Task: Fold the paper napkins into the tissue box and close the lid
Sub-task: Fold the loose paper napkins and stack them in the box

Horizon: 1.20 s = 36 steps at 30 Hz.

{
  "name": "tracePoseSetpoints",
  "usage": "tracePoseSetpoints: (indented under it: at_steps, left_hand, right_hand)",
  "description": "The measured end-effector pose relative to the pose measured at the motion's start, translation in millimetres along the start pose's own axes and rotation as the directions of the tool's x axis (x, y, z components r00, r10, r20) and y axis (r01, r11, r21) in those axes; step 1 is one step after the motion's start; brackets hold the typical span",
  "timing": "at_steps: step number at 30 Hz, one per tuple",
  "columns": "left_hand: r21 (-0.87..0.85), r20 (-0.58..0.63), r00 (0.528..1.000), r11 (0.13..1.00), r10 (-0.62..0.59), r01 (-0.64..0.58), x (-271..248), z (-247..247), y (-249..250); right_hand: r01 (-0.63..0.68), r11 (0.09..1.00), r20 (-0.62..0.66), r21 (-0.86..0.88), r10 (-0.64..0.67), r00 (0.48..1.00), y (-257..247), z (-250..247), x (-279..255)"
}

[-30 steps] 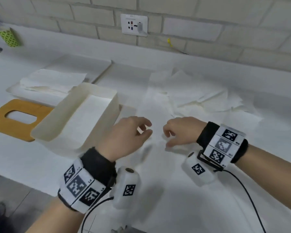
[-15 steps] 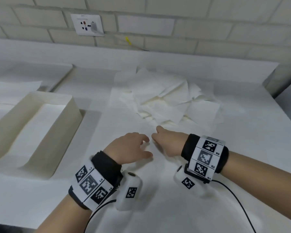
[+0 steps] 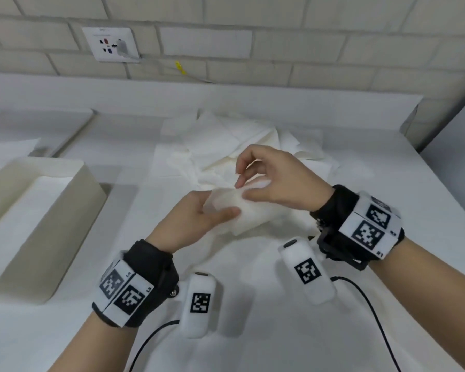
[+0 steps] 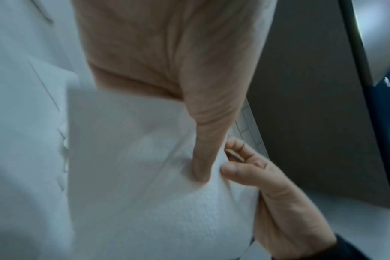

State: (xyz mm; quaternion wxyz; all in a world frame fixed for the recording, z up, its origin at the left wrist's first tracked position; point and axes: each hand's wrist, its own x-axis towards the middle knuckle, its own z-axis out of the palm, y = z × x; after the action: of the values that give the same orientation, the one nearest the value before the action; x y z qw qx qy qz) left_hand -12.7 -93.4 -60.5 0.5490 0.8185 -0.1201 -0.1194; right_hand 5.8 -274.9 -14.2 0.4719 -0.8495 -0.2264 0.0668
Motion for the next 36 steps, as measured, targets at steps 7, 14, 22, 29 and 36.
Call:
tracePoseSetpoints:
  at_steps: [7,14,22,29,36]
  left_hand:
    - [-0.24,-0.286,0.958,0.97,-0.034,-0.037,-4,-6,-3]
    - [-0.36,-0.297,0.949,0.933,-0.107,-0.008,-8,-13,-10]
    - [-0.443,-0.315,0.934,0.896,-0.172,0.016,-7,-11,-5]
    - [-0.035,-0.053,0.983,0.984,-0.178,0.177,-8,-3,-20]
    - [-0.73,-0.131,0.978,0.684,-0.165,0.018,-15,-3,8]
  right_hand:
    - [-0.016,1.0,-0.12,-0.002,0.016,0.993,15,7,9]
    - [0.052,0.997,-0.266,0.061,-0.034,0.963,21,14,16]
    - [0.089,0.986,-0.363,0.138,-0.033,0.931,22,17,18]
    - [0.24,0.957,-0.505,0.163,-0.128,0.854,6,6,26]
    - [0.135,0.991,-0.457,0.003,-0.119,0.881,14,17,29]
